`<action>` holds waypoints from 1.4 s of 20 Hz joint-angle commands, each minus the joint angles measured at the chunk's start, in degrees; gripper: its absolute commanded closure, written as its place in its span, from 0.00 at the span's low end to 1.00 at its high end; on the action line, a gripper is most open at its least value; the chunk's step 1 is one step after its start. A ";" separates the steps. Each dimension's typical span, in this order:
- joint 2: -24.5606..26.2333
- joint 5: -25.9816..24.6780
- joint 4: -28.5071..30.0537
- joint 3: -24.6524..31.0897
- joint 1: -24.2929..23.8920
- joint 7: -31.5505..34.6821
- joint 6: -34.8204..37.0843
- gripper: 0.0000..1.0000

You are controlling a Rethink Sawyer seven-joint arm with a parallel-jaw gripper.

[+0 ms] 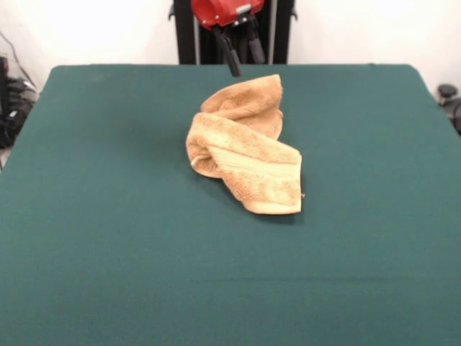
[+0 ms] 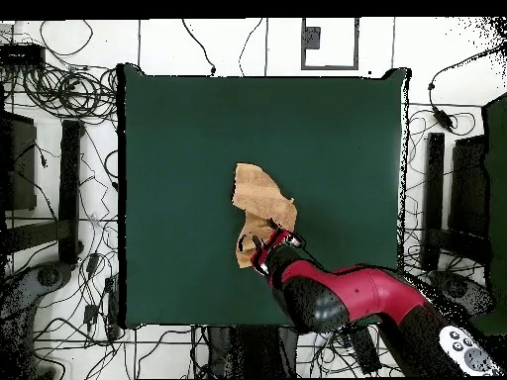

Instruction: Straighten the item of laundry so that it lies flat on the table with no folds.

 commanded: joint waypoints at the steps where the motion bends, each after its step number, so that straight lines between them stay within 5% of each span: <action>1: 4.09 -3.72 -1.79 -4.45 4.81 9.82 -6.00 0.00; 15: 11.14 -12.10 -3.50 -6.72 5.19 8.67 -17.77 0.00; 28: 13.91 -15.52 -3.34 -1.80 1.46 8.47 -15.64 0.00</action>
